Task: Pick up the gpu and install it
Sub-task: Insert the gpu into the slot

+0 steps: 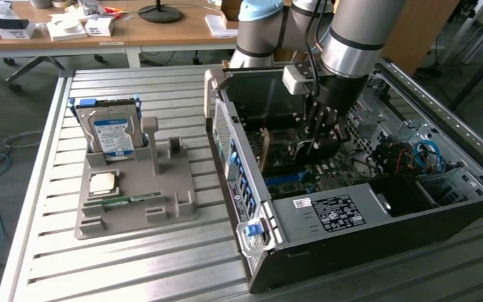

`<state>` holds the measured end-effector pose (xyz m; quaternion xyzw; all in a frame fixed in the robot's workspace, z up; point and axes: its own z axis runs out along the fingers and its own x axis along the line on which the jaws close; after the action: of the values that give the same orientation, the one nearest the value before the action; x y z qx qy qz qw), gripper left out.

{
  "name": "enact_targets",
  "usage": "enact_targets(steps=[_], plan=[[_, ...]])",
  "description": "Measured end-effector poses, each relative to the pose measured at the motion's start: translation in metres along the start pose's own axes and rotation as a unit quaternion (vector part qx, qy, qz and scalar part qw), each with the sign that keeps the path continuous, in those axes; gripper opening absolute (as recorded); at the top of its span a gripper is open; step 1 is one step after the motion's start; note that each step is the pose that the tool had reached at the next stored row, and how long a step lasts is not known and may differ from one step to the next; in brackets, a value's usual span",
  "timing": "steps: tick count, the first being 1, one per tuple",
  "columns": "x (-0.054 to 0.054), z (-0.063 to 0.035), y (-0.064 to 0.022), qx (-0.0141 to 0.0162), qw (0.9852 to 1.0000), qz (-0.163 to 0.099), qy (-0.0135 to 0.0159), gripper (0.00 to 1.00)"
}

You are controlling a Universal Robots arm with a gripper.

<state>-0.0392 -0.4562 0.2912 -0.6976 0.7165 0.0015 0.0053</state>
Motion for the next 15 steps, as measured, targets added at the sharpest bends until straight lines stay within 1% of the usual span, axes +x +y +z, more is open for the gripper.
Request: enact_targets(steps=[5, 9, 12, 15], plan=[[0.0012, 0.0007, 0.0007, 0.0000, 1.0000, 0.000, 0.0000, 0.26], [0.0014, 0.0017, 0.0063, 0.0006, 1.0000, 0.000, 0.0000, 0.26], [0.0015, 0.0018, 0.0068, 0.0006, 1.0000, 0.000, 0.0000, 0.26], [0.0056, 0.0018, 0.0069, 0.0006, 1.0000, 0.000, -0.0001, 0.26]])
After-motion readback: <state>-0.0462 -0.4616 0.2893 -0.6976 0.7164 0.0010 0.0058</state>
